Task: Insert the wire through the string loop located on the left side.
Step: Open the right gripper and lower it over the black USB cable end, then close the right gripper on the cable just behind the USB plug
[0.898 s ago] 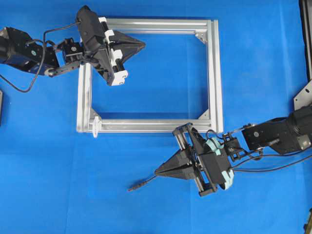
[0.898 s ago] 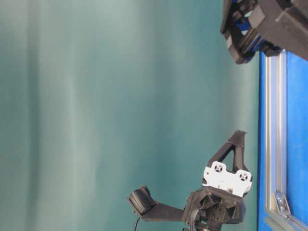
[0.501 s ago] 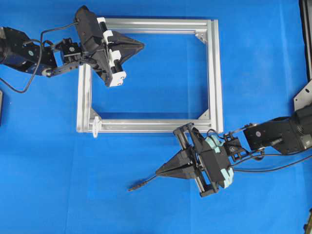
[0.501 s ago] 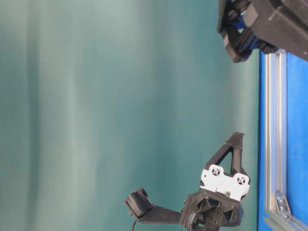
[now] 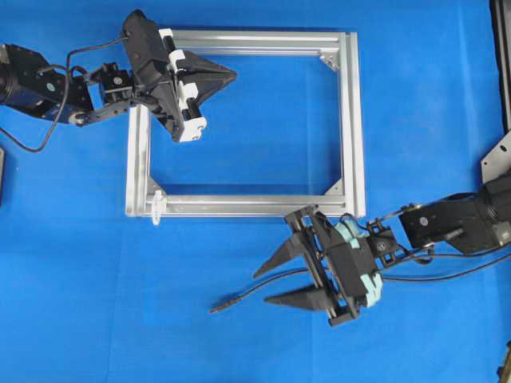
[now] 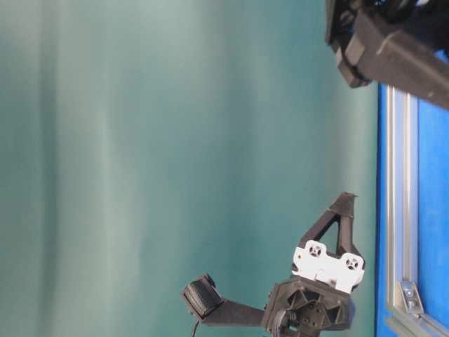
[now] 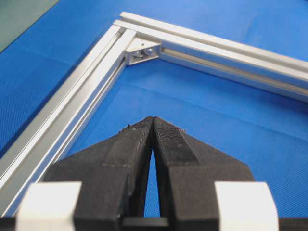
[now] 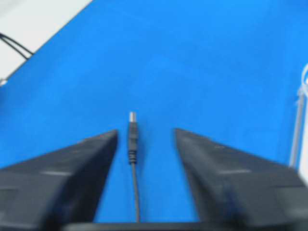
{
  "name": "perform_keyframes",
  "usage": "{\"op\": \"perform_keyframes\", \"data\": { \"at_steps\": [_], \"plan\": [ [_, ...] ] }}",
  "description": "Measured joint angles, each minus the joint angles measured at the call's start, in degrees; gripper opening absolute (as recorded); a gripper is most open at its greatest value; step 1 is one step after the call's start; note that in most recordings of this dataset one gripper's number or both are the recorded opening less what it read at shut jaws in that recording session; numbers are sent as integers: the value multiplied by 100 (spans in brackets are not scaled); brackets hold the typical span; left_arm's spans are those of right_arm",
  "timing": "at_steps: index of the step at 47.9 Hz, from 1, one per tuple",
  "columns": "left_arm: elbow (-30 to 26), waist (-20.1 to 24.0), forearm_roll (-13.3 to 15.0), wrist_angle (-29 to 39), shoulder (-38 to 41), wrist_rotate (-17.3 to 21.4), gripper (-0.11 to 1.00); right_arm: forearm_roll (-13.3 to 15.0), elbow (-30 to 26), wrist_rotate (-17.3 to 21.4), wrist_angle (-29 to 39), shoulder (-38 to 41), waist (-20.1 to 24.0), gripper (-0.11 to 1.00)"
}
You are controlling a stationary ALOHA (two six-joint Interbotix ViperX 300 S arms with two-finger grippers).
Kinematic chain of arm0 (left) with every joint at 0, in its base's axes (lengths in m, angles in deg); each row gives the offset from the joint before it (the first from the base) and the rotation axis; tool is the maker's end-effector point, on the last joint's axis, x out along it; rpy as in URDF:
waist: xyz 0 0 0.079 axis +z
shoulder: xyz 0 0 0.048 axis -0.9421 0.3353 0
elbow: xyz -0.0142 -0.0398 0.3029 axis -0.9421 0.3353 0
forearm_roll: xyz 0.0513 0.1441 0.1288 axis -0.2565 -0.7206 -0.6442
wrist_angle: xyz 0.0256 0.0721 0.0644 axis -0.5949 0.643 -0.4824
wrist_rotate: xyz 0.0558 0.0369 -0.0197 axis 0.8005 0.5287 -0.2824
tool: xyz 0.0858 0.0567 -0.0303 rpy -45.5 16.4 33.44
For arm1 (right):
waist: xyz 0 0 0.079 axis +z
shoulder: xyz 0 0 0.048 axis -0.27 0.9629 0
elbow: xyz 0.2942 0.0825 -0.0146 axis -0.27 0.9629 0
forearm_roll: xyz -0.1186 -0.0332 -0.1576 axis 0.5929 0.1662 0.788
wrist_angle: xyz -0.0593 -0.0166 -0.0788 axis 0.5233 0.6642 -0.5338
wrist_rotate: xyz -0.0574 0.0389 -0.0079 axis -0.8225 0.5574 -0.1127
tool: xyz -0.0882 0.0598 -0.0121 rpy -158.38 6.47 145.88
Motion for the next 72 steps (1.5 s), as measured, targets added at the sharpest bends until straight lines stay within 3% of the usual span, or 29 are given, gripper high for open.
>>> {"op": "perform_keyframes", "data": {
  "at_steps": [4,8,23,35,50,64,66,72],
  "plan": [
    [0,0,0,9,0,0,0,-9,0,0,18,0,35,91],
    [0,0,0,9,0,0,0,-9,0,0,18,0,35,86],
    [0,0,0,9,0,0,0,-141,-70,0,18,97,35,89],
    [0,0,0,9,0,-9,0,-378,-404,79,-105,905,35,89],
    [44,0,0,9,0,-9,0,-404,-800,334,-255,1626,44,86],
    [114,0,0,9,-44,0,0,-404,-809,343,-272,1626,44,70],
    [114,0,0,9,-53,0,0,-404,-800,334,-272,1644,44,64],
    [141,0,0,9,-53,0,0,-404,-800,334,-264,1626,44,31]
  ]
}}
